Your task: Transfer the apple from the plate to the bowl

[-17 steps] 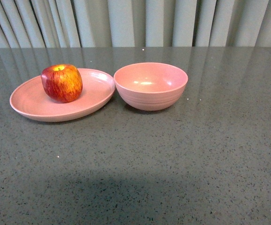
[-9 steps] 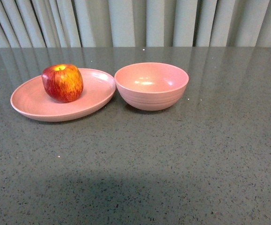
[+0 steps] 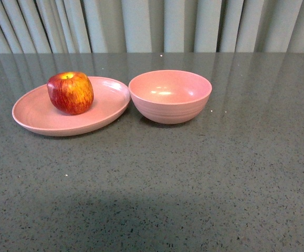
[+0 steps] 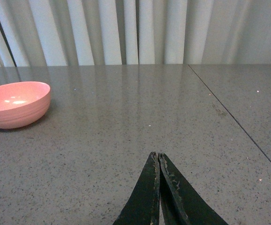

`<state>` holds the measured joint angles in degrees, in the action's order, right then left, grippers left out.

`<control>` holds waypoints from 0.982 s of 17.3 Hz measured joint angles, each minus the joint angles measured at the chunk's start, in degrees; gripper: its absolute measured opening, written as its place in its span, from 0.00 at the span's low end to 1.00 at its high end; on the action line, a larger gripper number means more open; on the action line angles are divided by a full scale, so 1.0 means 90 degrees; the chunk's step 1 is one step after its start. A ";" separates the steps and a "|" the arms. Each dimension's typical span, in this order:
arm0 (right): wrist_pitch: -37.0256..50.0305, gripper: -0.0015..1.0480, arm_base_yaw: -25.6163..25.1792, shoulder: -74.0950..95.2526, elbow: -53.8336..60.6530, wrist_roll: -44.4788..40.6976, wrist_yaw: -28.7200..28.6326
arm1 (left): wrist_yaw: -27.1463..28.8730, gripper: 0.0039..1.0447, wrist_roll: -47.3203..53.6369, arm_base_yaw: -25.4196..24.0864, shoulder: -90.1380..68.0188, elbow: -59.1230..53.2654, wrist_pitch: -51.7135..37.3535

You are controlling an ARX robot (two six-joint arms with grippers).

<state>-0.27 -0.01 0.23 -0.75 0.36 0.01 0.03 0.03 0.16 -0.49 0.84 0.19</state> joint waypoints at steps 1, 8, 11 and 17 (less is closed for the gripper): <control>0.0000 0.02 0.0000 0.0000 0.0000 0.0002 0.0000 | -0.0002 0.94 -0.0002 0.0000 0.0000 0.0000 0.0000; 0.0000 0.48 0.0000 0.0000 0.0000 0.0000 0.0000 | -0.0002 0.94 0.0000 0.0000 0.0000 0.0000 0.0000; 0.0000 0.72 0.0000 0.0000 0.0000 0.0000 0.0000 | -0.0002 0.94 0.0000 0.0000 0.0000 0.0000 0.0002; 0.0000 0.94 0.0000 0.0000 0.0000 0.0000 -0.0002 | -0.0002 0.94 0.0000 0.0000 0.0000 0.0000 0.0000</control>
<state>-0.27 -0.01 0.23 -0.75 0.36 -0.01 0.01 0.03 0.16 -0.49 0.84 0.19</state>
